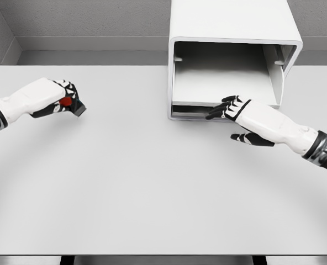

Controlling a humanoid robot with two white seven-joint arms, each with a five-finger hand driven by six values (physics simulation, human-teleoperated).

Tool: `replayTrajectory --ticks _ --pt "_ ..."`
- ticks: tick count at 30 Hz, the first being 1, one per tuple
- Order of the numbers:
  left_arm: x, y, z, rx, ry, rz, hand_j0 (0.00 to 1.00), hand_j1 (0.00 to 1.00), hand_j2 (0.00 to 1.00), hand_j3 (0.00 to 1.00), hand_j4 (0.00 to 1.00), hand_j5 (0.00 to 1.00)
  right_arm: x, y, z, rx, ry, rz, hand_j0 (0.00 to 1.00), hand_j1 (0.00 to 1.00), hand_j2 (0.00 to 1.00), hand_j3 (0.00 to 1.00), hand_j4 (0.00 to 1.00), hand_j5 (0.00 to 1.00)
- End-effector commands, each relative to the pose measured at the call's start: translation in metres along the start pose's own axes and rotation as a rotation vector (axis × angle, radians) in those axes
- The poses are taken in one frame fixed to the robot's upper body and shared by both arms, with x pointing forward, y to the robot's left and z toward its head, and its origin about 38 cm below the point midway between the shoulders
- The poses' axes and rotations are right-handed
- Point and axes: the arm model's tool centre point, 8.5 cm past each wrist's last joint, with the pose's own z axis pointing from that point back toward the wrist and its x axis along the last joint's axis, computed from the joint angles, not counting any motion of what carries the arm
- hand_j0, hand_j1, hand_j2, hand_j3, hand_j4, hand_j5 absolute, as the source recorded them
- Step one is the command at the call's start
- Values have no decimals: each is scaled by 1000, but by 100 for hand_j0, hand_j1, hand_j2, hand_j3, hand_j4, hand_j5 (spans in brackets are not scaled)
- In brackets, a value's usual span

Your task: Slide open multi-storey tabletop storage cabinets and put open load switch and slide close multi-storey tabletop storage cabinets

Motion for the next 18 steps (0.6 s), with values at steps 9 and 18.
replayTrajectory --ticks 9,18 --pt "17 10 8 47 -33 -26 29 29 29 29 29 29 -5 -12 17 -18 29 12 82 82 82 82 82 82" --pt "29 16 11 70 -58 -50 29 29 29 29 29 29 -7 -24 16 -57 24 11 79 79 79 79 79 79"
